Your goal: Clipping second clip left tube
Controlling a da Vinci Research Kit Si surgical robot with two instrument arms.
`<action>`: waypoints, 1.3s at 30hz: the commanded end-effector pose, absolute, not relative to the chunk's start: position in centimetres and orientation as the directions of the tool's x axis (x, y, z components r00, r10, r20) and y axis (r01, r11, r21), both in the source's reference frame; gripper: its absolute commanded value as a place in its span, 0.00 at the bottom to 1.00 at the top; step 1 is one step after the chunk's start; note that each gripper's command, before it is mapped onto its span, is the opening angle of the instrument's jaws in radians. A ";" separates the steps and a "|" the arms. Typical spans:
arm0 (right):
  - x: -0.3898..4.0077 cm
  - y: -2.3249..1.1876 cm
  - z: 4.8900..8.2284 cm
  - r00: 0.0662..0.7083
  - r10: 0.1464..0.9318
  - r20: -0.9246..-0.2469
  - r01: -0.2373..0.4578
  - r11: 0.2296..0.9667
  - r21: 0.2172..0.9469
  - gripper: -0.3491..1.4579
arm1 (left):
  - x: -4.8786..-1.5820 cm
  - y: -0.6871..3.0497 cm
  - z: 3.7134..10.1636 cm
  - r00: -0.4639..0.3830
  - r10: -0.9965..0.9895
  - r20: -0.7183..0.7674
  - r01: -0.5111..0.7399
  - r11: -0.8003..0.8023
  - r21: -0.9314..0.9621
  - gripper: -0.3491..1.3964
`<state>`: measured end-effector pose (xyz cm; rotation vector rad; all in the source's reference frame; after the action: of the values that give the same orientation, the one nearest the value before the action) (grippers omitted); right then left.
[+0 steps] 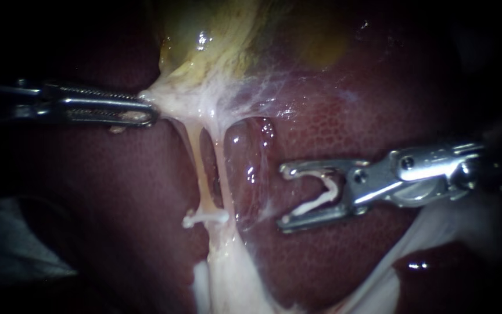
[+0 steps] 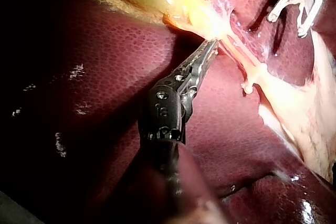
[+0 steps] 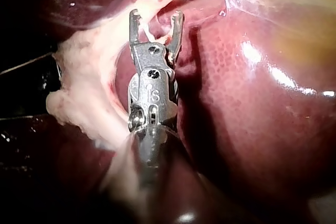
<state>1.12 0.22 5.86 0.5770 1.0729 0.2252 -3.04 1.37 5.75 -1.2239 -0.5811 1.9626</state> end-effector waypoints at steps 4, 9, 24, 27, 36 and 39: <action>1.31 0.18 5.94 0.466 0.469 -0.750 0.110 0.811 0.575 0.47 | -3.05 1.37 5.76 -0.273 0.781 -0.562 -0.350 -0.625 -0.698 0.00; 1.55 0.11 6.10 0.459 0.496 -0.737 0.117 0.788 0.604 0.47 | -3.07 1.36 5.76 -0.272 0.781 -0.562 -0.351 -0.625 -0.697 0.00; 1.78 0.11 6.63 0.452 0.556 -0.698 0.156 0.721 0.675 0.47 | -3.08 1.35 5.77 -0.272 0.780 -0.563 -0.352 -0.625 -0.696 0.00; 1.80 0.13 6.68 0.454 0.559 -0.694 0.163 0.714 0.681 0.47 | -3.08 1.35 5.78 -0.272 0.780 -0.563 -0.352 -0.625 -0.696 0.00; 1.88 0.15 6.73 0.437 0.570 -0.696 0.177 0.704 0.688 0.47 | -3.09 1.35 5.78 -0.272 0.780 -0.563 -0.353 -0.626 -0.696 0.00; 1.92 0.16 6.74 0.432 0.575 -0.695 0.190 0.695 0.693 0.47 | -3.09 1.35 5.78 -0.272 0.780 -0.563 -0.353 -0.626 -0.696 0.00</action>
<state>1.95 0.16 6.75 0.8097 1.1330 0.2684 -3.09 1.35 5.78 -1.2226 -0.5752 1.9636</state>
